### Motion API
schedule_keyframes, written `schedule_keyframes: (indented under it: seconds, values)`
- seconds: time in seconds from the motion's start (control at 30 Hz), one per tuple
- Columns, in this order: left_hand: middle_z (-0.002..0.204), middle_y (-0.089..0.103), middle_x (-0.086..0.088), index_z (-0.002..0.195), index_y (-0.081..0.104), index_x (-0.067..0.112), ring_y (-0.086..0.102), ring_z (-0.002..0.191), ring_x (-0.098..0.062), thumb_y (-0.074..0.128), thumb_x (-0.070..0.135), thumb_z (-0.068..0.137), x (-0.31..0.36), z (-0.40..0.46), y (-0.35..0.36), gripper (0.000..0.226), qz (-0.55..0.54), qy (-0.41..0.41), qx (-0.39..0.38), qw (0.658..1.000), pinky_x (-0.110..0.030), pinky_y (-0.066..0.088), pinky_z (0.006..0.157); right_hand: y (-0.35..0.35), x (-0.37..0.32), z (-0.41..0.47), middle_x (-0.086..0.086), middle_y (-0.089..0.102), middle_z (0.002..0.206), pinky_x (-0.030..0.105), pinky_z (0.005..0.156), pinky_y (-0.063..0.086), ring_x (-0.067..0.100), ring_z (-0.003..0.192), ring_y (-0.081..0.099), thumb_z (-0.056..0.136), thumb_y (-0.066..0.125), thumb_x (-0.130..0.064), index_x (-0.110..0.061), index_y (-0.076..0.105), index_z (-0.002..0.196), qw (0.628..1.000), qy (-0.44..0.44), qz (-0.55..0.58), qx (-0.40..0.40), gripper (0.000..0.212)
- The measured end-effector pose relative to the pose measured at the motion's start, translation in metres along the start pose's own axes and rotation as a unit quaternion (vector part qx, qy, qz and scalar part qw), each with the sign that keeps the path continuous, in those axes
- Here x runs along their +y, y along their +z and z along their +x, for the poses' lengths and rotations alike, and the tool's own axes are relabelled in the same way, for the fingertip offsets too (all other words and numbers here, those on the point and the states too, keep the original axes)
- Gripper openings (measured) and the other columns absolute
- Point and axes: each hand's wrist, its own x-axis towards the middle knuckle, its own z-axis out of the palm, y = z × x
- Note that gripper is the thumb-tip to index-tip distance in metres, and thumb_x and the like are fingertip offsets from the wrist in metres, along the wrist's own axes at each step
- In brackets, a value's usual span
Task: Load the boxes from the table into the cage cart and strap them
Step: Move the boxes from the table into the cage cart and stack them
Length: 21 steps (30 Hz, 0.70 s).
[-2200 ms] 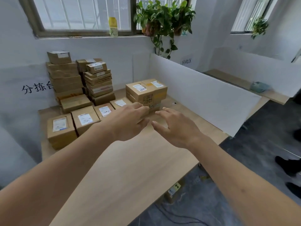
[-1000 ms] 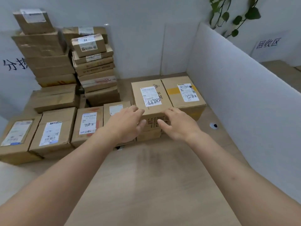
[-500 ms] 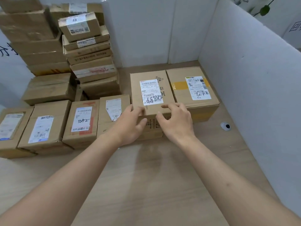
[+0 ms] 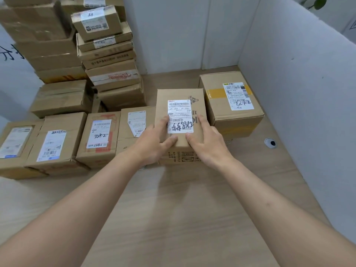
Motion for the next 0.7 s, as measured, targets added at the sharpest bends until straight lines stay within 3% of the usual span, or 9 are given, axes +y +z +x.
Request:
schedule_keyframes:
  seconds: [0.23,0.43,0.6,0.7]
  values:
    - [0.145,0.048,-0.005,0.158,0.013,0.044,0.051,0.130,-0.025,0.063,0.066,0.091,0.013,-0.038,-0.017,0.087,0.008,0.052,0.022,0.998,-0.039,0.045,0.103,-0.010,-0.016,-0.040,0.006,0.048,0.136,0.048,0.105,0.048,0.024,0.123,0.051,0.094,0.055,-0.060,-0.042,0.012,0.162,0.998,-0.034,-0.011,0.042,0.082]
    - [0.135,0.056,-0.004,0.152,0.020,0.045,0.057,0.119,-0.026,0.063,0.075,0.080,0.021,-0.092,-0.046,0.089,0.029,0.080,0.044,0.995,-0.041,0.050,0.094,-0.013,-0.047,-0.094,0.005,0.053,0.120,0.048,0.094,0.055,0.025,0.105,0.057,0.089,0.056,-0.061,-0.046,0.023,0.154,0.995,-0.057,-0.021,0.078,0.075]
    - [0.134,0.057,-0.005,0.151,0.018,0.048,0.059,0.118,-0.026,0.052,0.088,0.070,0.017,-0.156,-0.074,0.096,0.052,0.096,0.055,0.993,-0.050,0.053,0.097,-0.003,-0.082,-0.156,0.006,0.053,0.122,0.045,0.091,0.057,0.024,0.105,0.058,0.091,0.059,-0.057,-0.045,0.025,0.155,0.991,-0.081,-0.026,0.104,0.074]
    - [0.130,0.057,-0.008,0.152,0.019,0.045,0.058,0.116,-0.029,0.058,0.084,0.075,0.010,-0.197,-0.092,0.095,0.062,0.100,0.059,0.991,-0.051,0.053,0.096,0.008,-0.104,-0.195,0.005,0.054,0.122,0.044,0.089,0.058,0.023,0.104,0.059,0.091,0.061,-0.056,-0.043,0.029,0.152,0.987,-0.100,-0.027,0.124,0.070]
